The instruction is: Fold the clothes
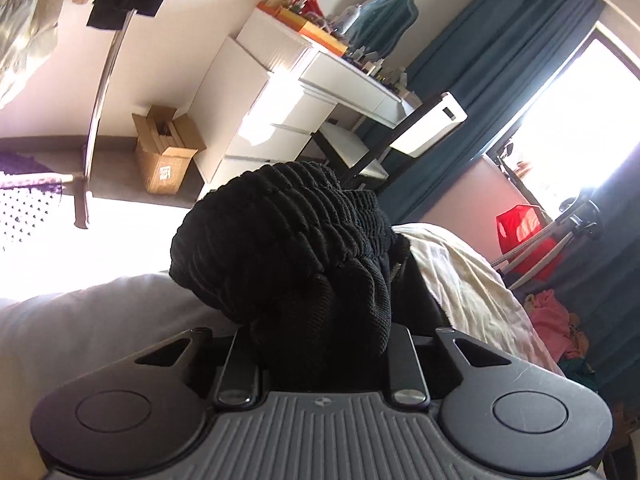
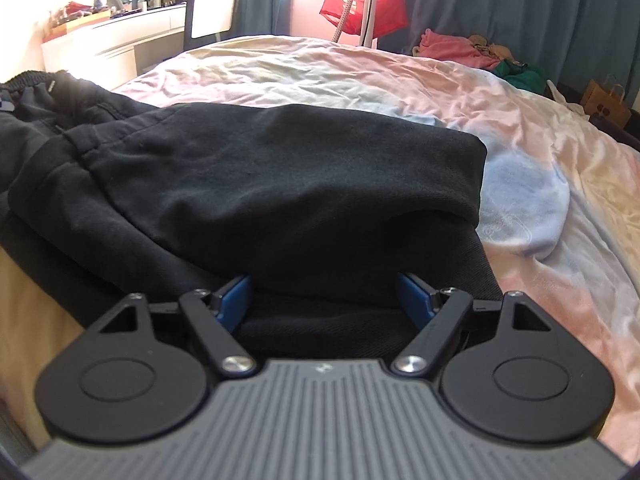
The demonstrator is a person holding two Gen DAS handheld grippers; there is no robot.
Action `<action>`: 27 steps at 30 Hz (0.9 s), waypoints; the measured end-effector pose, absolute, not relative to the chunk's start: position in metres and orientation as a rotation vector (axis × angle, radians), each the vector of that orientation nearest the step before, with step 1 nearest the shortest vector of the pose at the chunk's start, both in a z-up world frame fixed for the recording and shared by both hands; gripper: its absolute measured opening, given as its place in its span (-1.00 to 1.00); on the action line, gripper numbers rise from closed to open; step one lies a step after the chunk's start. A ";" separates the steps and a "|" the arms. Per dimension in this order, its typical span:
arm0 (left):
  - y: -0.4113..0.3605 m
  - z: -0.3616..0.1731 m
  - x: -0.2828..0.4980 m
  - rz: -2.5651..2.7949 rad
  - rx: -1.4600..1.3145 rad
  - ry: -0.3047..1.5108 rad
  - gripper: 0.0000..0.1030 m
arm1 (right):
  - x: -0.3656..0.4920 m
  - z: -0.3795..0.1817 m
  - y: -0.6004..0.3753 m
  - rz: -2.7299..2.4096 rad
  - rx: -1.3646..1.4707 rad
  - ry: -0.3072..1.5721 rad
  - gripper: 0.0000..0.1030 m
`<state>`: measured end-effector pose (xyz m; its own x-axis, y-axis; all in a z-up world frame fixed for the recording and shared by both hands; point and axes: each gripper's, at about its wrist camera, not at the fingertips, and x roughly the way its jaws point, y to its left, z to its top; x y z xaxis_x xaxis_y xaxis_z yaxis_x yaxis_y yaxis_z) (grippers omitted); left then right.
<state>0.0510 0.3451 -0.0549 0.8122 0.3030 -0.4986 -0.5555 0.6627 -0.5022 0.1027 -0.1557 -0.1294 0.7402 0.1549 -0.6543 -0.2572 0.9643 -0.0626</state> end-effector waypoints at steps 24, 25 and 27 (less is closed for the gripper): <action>-0.177 -0.067 0.115 -0.109 0.336 0.233 -0.71 | 0.088 -0.078 -0.363 -0.225 0.488 0.578 0.56; -0.189 -0.086 0.113 -0.135 0.417 0.254 -0.70 | 0.087 -0.078 -0.369 -0.226 0.508 0.567 0.58; -0.209 -0.124 0.109 -0.176 0.574 0.284 -0.67 | 0.085 -0.079 -0.380 -0.204 0.571 0.543 0.59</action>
<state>0.1090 -0.2086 -0.1237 0.9464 -0.0845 -0.3118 0.2414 0.8265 0.5086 0.0847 -0.3796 -0.0791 0.8410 -0.0353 -0.5399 0.3287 0.8260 0.4580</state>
